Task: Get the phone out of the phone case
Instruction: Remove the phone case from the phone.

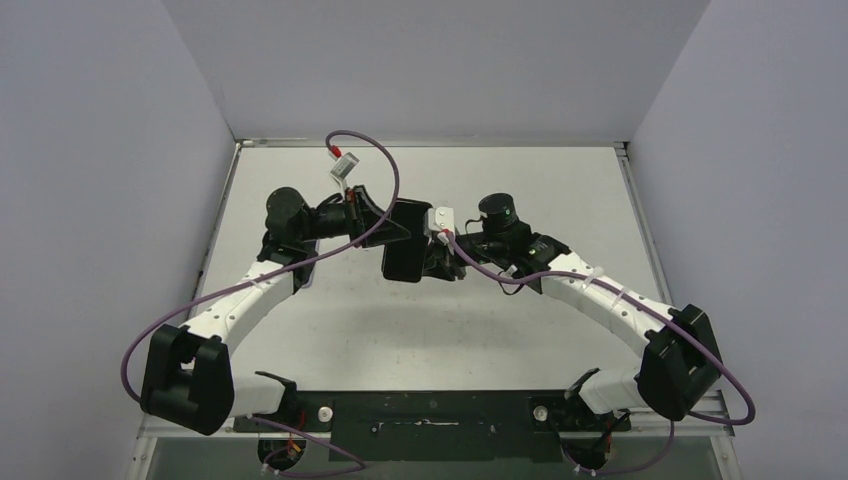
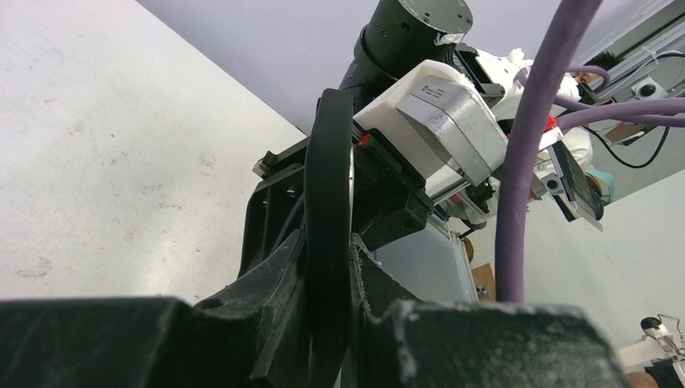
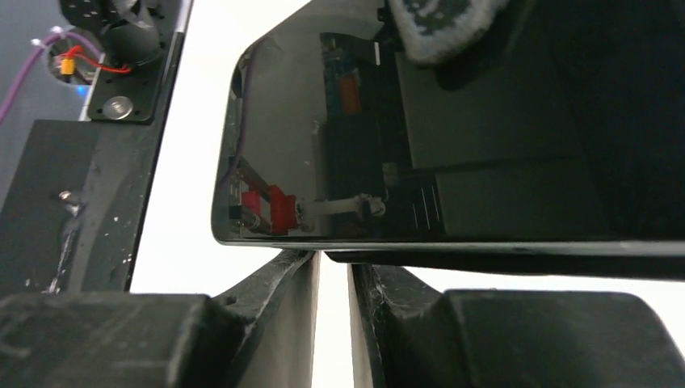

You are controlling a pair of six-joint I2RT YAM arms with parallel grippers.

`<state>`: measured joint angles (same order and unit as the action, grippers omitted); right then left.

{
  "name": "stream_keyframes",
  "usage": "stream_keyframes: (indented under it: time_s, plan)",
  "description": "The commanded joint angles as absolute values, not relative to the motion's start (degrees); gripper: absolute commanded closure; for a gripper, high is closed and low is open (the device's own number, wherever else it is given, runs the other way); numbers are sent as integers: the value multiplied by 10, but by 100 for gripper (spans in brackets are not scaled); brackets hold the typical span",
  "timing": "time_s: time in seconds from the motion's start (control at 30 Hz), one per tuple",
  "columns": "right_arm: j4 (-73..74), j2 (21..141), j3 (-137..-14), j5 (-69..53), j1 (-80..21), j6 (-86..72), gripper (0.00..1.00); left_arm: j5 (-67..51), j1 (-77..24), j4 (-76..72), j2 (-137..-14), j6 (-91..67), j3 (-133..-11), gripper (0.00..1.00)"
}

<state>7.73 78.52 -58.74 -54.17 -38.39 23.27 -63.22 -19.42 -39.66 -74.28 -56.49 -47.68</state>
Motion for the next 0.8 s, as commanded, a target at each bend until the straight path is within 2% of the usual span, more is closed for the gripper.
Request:
stream_keyframes:
  time_s: [0.0, 0.23, 0.4, 0.53, 0.77]
  plan:
    - [-113, 768, -586, -419, -374, 201, 100, -666, -228, -403, -726, -624, -462, 100]
    - [-205, 760, -550, -373, -363, 90, 100, -640, -230, -440, -712, -653, -422, 100]
    - [-236, 747, -520, -377, -357, 15, 98, -545, -224, -438, -694, -639, -401, 100]
    - [-247, 720, -485, -365, -353, -43, 91, -455, -222, -440, -684, -632, -383, 100]
    - [-210, 654, -448, -332, -352, -136, 67, -310, -221, -531, -684, -701, -341, 100]
